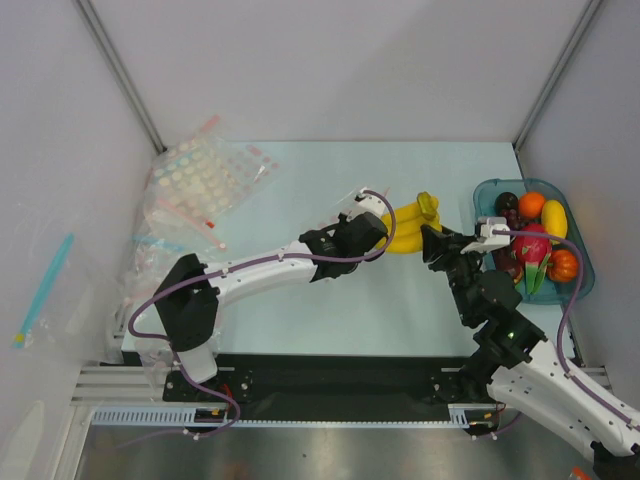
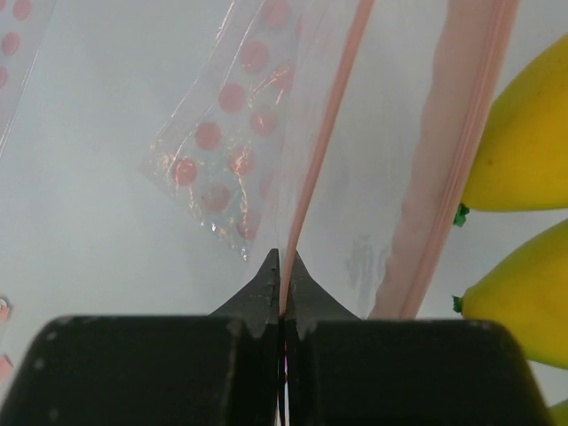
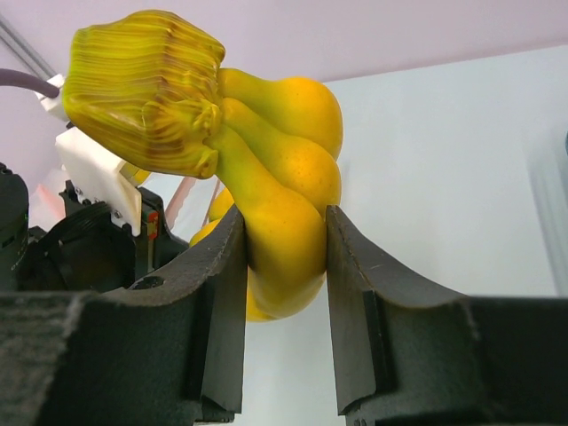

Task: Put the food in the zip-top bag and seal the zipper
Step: Place the fake fruit in the zipper food storage bag.

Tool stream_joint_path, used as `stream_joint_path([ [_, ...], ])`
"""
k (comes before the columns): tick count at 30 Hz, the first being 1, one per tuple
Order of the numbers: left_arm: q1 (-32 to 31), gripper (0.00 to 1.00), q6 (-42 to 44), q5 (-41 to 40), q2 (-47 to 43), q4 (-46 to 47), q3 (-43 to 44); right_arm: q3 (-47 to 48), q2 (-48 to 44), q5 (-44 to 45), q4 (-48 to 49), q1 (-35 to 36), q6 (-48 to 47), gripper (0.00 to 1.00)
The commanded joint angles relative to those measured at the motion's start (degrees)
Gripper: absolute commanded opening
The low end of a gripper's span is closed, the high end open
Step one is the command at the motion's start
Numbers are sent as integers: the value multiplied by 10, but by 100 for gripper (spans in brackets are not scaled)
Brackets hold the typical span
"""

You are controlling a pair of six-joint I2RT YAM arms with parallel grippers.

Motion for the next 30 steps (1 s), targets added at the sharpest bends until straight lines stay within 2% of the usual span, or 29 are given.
stream_joint_path([
  [1, 4, 0, 4, -7, -6, 8, 25, 0, -11, -10, 34, 4, -8, 0],
  [4, 10, 0, 3, -9, -8, 8, 25, -3, -25, 9, 24, 4, -10, 0],
  [13, 25, 0, 3, 9, -1, 12, 25, -7, -53, -29, 27, 4, -22, 0],
  [18, 26, 0, 6, 27, -5, 20, 22, -6, -32, -29, 35, 4, -19, 0],
  [24, 25, 1, 18, 99, -13, 50, 2, -9, -19, -23, 43, 4, -14, 0],
  [30, 21, 0, 12, 99, -17, 50, 1, -7, 12, 19, 38, 4, 7, 0],
])
